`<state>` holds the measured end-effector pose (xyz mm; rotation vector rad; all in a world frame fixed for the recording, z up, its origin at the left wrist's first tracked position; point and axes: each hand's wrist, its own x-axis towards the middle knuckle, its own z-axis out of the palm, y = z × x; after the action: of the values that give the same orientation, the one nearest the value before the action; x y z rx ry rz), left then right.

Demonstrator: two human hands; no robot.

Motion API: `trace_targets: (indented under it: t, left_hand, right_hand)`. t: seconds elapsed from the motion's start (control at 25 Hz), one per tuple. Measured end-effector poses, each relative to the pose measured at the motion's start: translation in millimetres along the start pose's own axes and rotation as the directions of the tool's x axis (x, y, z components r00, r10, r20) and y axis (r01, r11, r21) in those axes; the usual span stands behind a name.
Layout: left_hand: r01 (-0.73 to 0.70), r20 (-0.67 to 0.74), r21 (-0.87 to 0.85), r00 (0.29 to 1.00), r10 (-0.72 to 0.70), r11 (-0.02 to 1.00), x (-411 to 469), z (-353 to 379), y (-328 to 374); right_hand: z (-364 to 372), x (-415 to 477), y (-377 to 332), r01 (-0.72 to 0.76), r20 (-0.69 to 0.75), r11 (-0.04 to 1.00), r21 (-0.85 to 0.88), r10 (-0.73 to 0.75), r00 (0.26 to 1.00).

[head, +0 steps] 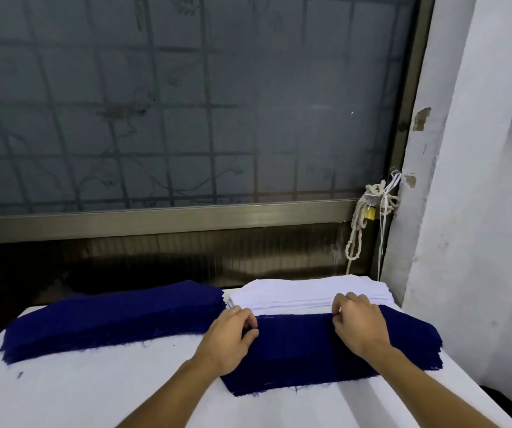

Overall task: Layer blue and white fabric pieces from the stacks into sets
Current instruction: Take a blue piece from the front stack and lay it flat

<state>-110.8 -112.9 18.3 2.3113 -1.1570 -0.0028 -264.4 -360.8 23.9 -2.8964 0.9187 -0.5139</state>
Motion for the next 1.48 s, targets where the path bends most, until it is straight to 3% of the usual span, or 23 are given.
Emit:
trace_targets:
  t: [0.2,0.4,0.88,1.04,1.16,1.32,1.48]
  left_hand:
    - [0.171,-0.140,0.045,0.977,-0.163,0.984,0.7,-54.7,-69.1]
    - [0.335,-0.233,0.073,0.922,-0.310,0.939,-3.2,-105.6,-141.3]
    - [0.456,-0.150,0.130,0.887,-0.437,0.880,13.1,-123.6,-237.9]
    - [0.417,-0.124,0.265,0.909,-0.398,0.870,14.8,-118.8,-235.9]
    - [0.262,-0.108,0.398,0.965,-0.239,0.879,8.0,-115.9,-238.5]
    - [0.113,0.010,0.339,0.992,-0.124,0.934,-2.2,-118.2,-248.7]
    - [0.107,0.039,0.250,0.992,-0.121,0.962,2.4,-129.4,-248.7]
  right_hand:
    - [5.9,24.6,-93.9,0.063,0.020,0.972,0.225,-0.069,0.997]
    - [24.0,53.0,-172.3,0.080,0.071,0.939,0.335,-0.110,0.991]
    - [88.0,103.7,-277.0,0.299,0.041,0.888,0.350,-0.333,0.942]
    - [98.9,106.1,-294.0,0.324,0.086,0.891,0.318,-0.368,0.926]
    - [102.1,107.2,-304.7,0.347,0.099,0.881,0.323,-0.396,0.913]
    - [100.5,115.6,-311.4,0.392,0.176,0.854,0.342,-0.468,0.866]
    - [97.8,120.7,-315.0,0.424,0.199,0.832,0.359,-0.512,0.836]
